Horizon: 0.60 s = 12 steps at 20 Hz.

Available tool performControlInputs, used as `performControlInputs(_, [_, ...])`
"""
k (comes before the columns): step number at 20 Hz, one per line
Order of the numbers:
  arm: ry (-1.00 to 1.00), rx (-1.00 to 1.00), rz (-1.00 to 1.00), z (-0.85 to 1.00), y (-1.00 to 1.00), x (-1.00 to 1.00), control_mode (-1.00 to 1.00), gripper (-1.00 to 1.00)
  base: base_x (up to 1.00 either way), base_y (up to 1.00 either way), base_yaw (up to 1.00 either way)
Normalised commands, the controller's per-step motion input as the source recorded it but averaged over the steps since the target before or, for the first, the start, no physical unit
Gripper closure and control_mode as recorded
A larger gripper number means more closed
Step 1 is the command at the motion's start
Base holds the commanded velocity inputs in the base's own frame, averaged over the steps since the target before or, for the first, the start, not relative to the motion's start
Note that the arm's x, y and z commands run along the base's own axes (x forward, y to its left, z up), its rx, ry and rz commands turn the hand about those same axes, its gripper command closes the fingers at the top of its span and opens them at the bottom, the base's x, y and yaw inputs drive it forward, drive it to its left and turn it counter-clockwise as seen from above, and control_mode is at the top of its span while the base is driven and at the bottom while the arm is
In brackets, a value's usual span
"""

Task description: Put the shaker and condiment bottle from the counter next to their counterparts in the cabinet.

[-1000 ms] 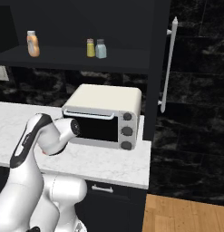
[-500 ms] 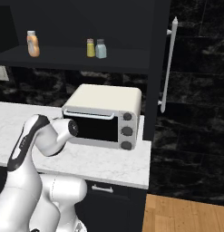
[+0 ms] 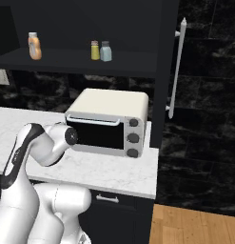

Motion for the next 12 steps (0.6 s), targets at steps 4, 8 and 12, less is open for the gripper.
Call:
performControlInputs(4, [0.00,0.04,0.00,-0.25,0.00,0.23,-1.00,-1.00,0.00,0.00,0.00])
performControlInputs(8, [0.00,0.03,0.00,-0.54,0.00,0.27,-1.00,-1.00,0.00,0.00,0.00])
performControlInputs(12, [-0.12,0.00,0.00,-0.21,-0.03,0.04,-1.00,-1.00,0.00,0.00,0.00])
